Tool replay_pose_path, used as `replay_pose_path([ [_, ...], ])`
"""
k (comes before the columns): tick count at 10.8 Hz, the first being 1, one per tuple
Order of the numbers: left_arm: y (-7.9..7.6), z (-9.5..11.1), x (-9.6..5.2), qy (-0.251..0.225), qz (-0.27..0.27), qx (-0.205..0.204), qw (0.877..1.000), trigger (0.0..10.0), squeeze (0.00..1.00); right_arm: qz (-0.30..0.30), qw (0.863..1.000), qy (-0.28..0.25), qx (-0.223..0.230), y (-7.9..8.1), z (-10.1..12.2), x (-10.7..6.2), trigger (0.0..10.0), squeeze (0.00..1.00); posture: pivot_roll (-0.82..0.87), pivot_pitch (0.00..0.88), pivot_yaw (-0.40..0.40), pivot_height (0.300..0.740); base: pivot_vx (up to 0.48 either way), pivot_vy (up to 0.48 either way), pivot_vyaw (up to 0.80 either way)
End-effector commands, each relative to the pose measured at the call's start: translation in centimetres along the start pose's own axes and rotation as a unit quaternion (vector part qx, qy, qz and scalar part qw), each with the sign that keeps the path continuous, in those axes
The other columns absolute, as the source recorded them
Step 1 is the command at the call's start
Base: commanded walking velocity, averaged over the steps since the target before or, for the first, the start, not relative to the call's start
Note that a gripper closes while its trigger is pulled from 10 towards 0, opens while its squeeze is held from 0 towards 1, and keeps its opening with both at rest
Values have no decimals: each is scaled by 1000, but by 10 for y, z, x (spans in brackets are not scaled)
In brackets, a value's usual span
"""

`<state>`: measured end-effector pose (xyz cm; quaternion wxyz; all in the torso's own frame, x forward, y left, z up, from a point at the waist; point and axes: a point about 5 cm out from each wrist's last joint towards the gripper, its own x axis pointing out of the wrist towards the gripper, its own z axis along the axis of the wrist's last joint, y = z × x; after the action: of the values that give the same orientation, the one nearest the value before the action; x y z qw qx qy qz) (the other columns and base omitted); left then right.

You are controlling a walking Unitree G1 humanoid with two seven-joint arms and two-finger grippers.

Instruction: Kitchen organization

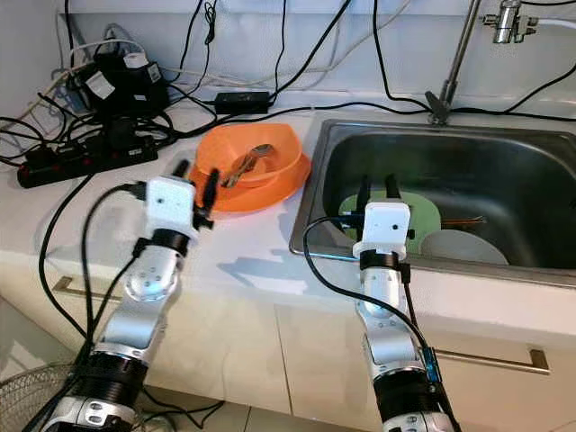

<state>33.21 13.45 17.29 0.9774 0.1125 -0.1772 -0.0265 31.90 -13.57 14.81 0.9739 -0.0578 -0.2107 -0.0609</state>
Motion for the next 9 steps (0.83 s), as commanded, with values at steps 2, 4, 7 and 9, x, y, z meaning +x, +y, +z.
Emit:
replay_pose_path([
  [2, 11, 10, 3, -21, 28, 3, 999, 10000, 0, -1, 1000, -1, 1, 2, 1, 2, 10000, 0, 53, 0, 78, 740, 0, 0, 0],
  [4, -3, 20, 2, -50, -30, -15, 998, 10000, 0, -3, 1000, -2, 2, 1, 1, 2, 10000, 0, 53, 0, 78, 740, 0, 0, 0],
  [7, -57, 34, -13, -69, -223, -19, 972, 10000, 0, -3, 1000, -2, 2, 1, 1, 3, 10000, 0, 52, 0, 79, 740, 0, 0, 0],
  [9, -58, 27, -17, -63, -218, -4, 974, 10000, 0, -3, 1000, -2, 3, 1, 0, 2, 10000, 0, 56, 0, 78, 740, 0, 0, 0],
])
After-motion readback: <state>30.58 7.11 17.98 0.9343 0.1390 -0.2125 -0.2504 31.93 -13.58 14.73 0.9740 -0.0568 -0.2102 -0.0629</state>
